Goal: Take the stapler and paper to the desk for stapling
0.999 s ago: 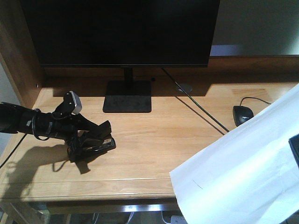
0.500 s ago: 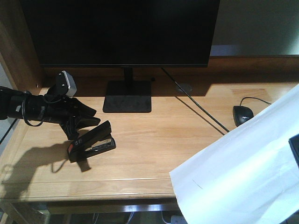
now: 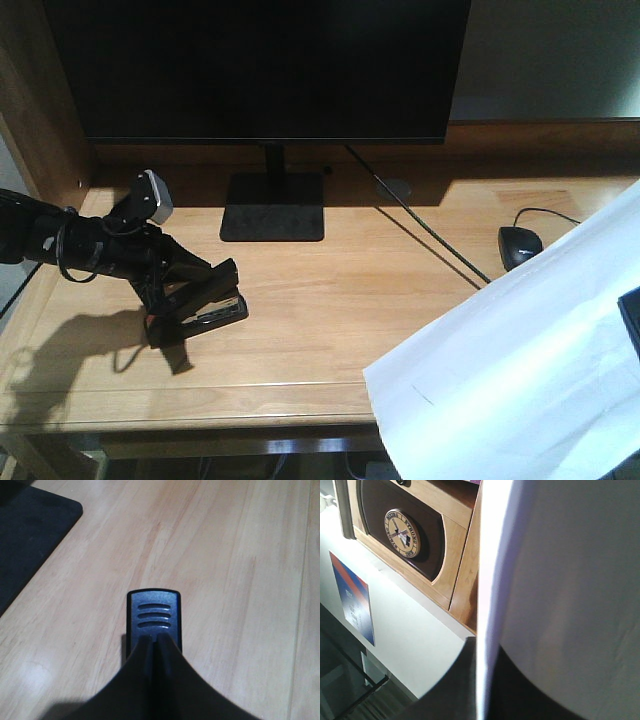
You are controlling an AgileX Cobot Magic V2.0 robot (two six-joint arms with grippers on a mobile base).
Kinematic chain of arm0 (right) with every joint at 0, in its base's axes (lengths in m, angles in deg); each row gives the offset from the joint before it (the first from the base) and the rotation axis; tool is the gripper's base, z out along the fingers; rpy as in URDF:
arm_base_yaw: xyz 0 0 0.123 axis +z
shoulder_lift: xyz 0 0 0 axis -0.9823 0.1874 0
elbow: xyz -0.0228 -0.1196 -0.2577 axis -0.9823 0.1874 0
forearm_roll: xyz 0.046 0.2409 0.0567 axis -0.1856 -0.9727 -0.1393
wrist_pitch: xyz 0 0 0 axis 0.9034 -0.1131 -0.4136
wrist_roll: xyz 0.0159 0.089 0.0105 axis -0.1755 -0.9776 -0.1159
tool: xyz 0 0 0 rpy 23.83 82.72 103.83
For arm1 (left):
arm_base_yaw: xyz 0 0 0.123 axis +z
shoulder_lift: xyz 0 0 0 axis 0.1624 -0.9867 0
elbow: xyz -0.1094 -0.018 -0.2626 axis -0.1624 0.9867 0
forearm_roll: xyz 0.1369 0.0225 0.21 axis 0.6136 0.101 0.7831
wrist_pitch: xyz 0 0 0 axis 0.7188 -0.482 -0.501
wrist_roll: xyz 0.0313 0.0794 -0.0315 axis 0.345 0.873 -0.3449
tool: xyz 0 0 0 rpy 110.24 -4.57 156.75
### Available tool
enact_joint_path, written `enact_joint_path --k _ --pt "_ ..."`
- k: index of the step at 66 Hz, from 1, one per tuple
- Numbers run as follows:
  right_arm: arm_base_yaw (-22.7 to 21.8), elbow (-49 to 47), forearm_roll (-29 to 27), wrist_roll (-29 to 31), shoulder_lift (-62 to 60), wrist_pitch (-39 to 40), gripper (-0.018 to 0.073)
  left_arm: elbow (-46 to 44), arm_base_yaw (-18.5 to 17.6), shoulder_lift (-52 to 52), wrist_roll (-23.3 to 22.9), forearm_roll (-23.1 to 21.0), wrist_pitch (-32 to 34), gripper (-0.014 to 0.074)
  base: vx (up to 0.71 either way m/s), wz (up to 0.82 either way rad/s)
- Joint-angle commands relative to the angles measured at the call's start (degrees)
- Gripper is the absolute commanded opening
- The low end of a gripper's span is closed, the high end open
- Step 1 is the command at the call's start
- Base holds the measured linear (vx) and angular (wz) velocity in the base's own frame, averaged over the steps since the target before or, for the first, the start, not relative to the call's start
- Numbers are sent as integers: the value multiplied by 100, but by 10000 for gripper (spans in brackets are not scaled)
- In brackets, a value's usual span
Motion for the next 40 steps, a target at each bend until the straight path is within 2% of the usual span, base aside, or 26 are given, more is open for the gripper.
enact_joint_path --k 1,40 --pt "-3 21 -16 34 24 351 -5 -130 -32 309 -61 -263 -191 -8 0 0" --pt "-3 21 -16 34 24 351 -5 -130 -32 309 -61 -258 -196 -8 0 0"
